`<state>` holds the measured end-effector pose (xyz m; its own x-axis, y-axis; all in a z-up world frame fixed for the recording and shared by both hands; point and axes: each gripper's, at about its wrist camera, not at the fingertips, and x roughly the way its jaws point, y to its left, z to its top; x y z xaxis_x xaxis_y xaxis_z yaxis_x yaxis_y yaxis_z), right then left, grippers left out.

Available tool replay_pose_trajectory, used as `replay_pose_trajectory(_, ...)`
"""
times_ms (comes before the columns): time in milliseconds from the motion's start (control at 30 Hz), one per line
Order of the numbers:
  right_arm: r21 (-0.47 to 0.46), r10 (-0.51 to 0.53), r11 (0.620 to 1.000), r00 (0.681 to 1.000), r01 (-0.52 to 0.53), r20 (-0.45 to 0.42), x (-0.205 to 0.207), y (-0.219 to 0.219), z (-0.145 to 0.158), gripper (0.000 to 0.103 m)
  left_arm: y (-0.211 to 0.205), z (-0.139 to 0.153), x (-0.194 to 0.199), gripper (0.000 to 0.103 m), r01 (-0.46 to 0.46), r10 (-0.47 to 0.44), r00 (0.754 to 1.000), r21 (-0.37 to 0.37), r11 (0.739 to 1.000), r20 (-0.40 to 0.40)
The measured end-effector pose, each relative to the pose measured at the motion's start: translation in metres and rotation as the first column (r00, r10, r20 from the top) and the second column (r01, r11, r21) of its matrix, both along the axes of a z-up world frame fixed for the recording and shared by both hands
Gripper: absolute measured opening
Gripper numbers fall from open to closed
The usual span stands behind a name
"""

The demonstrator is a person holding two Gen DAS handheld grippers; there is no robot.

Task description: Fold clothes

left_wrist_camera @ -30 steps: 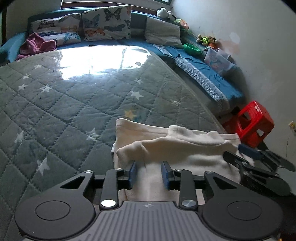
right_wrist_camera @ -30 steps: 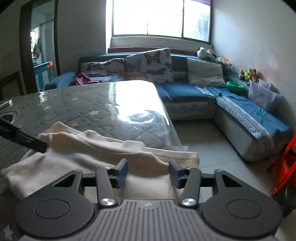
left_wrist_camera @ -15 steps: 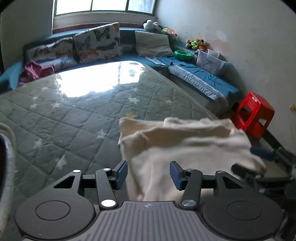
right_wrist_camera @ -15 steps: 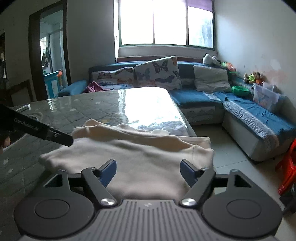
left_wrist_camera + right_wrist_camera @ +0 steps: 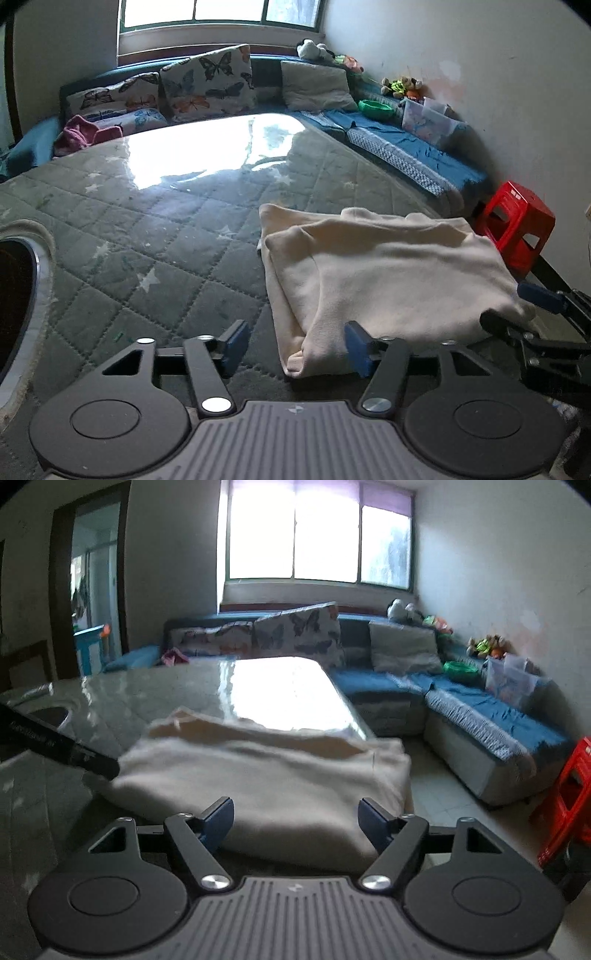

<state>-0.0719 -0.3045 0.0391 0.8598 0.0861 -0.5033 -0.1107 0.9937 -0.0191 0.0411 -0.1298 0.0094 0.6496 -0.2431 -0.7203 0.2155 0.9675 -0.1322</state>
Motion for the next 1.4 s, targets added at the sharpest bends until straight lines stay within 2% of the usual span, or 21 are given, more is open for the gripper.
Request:
replay_pose_trajectory(100,-0.01,-0.019,1.0,0.999,0.019,-0.035,0.008,0.001,-0.007,0.077,0.001,0.0,-0.006,0.069,-0.004,0.004,1.0,-0.002,1.0,-0.01)
replay_pose_trajectory(200,-0.022,-0.023,1.0,0.999,0.022,-0.046,0.006,0.003,-0.011,0.082,0.003,0.003,-0.013,0.076,-0.009,0.009,1.0,-0.004,1.0,-0.006)
replay_pose_trajectory(267,-0.013,-0.019,1.0,0.999,0.018,-0.033,0.001,0.004,-0.007,0.095,0.005,0.004,-0.018,0.085,-0.012,0.012,1.0,-0.005,1.0,-0.001)
replay_pose_trajectory(333,-0.004,-0.016,1.0,1.0,0.016,-0.021,-0.005,0.005,-0.003,0.099,0.006,0.007,-0.022,0.089,-0.015,0.015,1.0,-0.006,1.0,0.004)
replay_pose_trajectory(433,-0.003,-0.005,1.0,1.0,0.005,-0.016,-0.011,0.009,0.001,0.103,0.007,0.008,-0.029,0.097,-0.015,0.015,1.0,-0.004,1.0,0.01)
replay_pose_trajectory(567,-0.015,-0.003,1.0,1.0,0.003,-0.013,-0.019,0.017,0.005,0.103,0.009,0.007,-0.036,0.102,-0.02,0.02,1.0,0.001,1.0,0.008)
replay_pose_trajectory(1100,-0.024,0.009,1.0,0.997,-0.011,-0.072,-0.031,0.036,0.007,0.103,0.025,-0.002,-0.056,0.103,-0.049,0.049,0.996,0.0,0.999,-0.068)
replay_pose_trajectory(1400,-0.023,0.005,1.0,0.996,-0.007,-0.089,-0.039,0.04,0.005,0.103,0.027,-0.005,-0.063,0.103,-0.053,0.055,0.996,0.031,0.998,-0.071)
